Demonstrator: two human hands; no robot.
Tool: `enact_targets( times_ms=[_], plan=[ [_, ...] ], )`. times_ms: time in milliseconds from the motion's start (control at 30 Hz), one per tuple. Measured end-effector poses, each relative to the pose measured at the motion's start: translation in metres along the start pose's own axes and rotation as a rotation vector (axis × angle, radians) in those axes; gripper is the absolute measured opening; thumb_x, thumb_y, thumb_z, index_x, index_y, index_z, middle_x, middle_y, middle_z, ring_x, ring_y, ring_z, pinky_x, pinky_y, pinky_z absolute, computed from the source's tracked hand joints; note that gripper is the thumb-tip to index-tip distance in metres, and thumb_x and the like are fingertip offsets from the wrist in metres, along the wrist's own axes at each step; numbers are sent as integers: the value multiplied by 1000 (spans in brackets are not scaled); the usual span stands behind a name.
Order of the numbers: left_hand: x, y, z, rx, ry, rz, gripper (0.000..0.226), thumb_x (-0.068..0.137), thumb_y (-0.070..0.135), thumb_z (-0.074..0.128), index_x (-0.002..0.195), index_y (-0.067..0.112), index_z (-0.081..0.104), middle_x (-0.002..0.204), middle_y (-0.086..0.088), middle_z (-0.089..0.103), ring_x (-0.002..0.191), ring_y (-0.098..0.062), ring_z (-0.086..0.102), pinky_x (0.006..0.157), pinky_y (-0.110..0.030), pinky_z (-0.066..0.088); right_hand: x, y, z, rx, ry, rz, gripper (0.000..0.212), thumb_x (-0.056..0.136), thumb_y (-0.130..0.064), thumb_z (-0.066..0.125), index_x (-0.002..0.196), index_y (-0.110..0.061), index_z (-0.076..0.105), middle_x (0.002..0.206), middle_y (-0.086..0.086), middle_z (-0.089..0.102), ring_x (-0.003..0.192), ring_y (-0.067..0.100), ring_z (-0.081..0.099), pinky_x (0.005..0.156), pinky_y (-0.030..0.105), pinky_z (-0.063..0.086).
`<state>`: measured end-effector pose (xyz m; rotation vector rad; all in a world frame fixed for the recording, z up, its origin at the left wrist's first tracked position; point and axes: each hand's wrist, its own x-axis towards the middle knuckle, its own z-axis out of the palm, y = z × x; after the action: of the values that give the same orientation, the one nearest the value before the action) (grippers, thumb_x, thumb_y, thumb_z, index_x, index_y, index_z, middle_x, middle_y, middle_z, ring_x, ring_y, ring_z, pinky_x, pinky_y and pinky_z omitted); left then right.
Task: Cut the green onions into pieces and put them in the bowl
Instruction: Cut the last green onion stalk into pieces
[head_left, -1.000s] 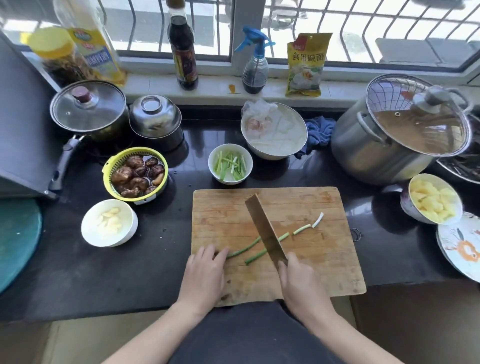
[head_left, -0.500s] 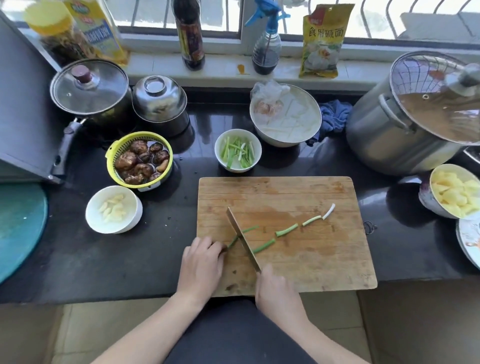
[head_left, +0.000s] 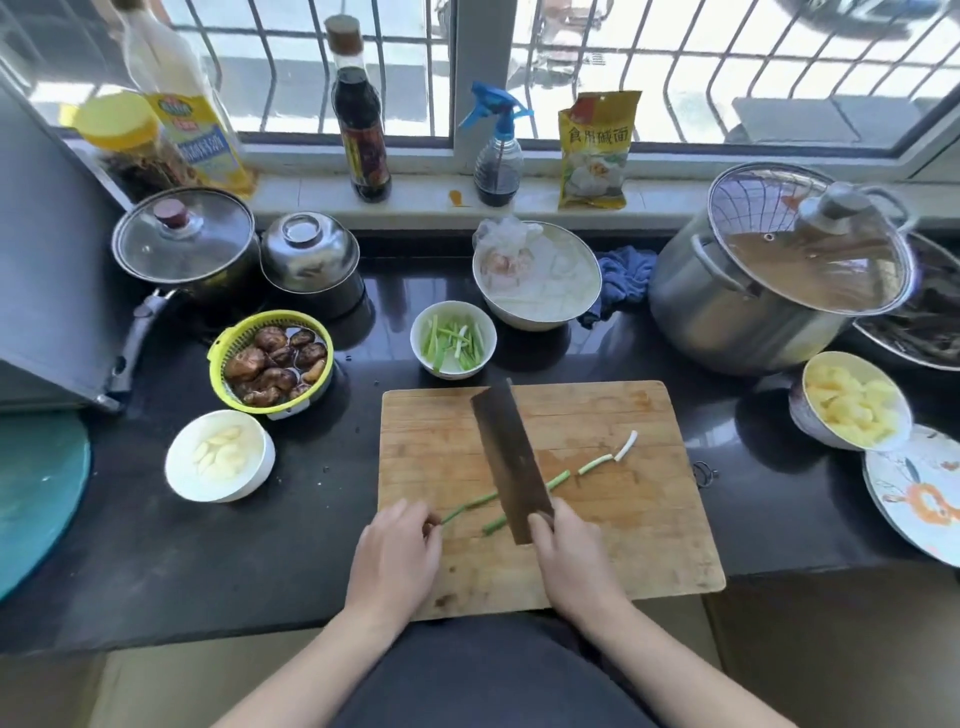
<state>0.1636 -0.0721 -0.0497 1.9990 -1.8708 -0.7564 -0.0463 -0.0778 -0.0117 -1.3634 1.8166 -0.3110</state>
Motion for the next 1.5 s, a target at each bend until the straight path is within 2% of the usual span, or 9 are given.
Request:
enact_targets(
  times_ms=[133, 300, 400, 533, 733, 900, 1067, 1367, 1500],
  plan=[
    [27, 37, 21, 134, -91, 85, 10, 92, 29, 54, 99, 24, 58, 94, 8, 49, 94, -18, 49, 76, -32, 40, 2, 23, -40, 49, 147, 51, 22, 101, -32, 42, 84, -27, 56, 69, -2, 65, 63, 21, 63, 59, 46, 57],
    [45, 57, 48, 276, -179, 110, 42, 89, 49, 59, 121, 24, 50, 115, 0, 50, 106, -21, 43, 88, -37, 44, 10, 49, -71, -17, 161, 52, 23, 103, -33, 42, 84, -30, 54, 76, -6, 66, 70, 11, 61, 61, 37, 49],
    [42, 67, 58, 397, -157, 175, 29, 91, 46, 57, 109, 23, 52, 108, 1, 54, 100, -21, 48, 80, -36, 41, 14, 66, -85, -47, 138, 42, 22, 102, -34, 42, 85, -31, 55, 73, -9, 65, 67, 8, 59, 54, 28, 43],
    [29, 71, 63, 505, -142, 220, 24, 94, 46, 55, 99, 23, 52, 96, 3, 56, 90, -21, 54, 68, -35, 34, 22, 86, -107, -62, 97, 14, 24, 101, -33, 44, 80, -22, 51, 67, -1, 63, 64, 21, 58, 65, 45, 52],
    [9, 79, 70, 592, -106, 254, 38, 69, 36, 84, 77, 18, 52, 73, -1, 51, 61, -24, 50, 50, -32, 25, 42, 114, -144, -92, 30, -44, 24, 101, -37, 43, 82, -24, 48, 66, -1, 60, 61, 23, 57, 54, 37, 47],
    [1, 88, 82, 583, -106, 187, 38, 76, 25, 82, 77, 23, 45, 72, 5, 46, 61, -19, 45, 52, -31, 24, 56, 122, -166, -122, -24, -97, 26, 101, -37, 42, 79, -24, 47, 69, 3, 59, 61, 25, 58, 57, 40, 50],
    [28, 122, 83, 390, 68, 122, 18, 91, 27, 57, 84, 25, 41, 79, 8, 39, 67, -16, 39, 55, -31, 35, 58, 133, -186, -128, -68, -118, 28, 101, -37, 41, 79, -21, 47, 71, 4, 62, 62, 26, 59, 61, 45, 53],
    [71, 148, 94, 621, -226, 168, 8, 93, 22, 48, 99, 17, 50, 102, -6, 57, 93, -27, 54, 75, -39, 44, 53, 159, -218, -84, -59, -63, 28, 100, -36, 41, 78, -20, 47, 65, 3, 63, 56, 24, 56, 53, 38, 45],
    [79, 162, 94, 346, -170, 18, 3, 95, 19, 48, 93, 17, 48, 100, -8, 56, 93, -28, 51, 78, -40, 42, 55, 164, -224, -55, -45, -53, 30, 100, -36, 42, 76, -18, 45, 63, 3, 62, 55, 23, 54, 52, 38, 43]
  ],
)
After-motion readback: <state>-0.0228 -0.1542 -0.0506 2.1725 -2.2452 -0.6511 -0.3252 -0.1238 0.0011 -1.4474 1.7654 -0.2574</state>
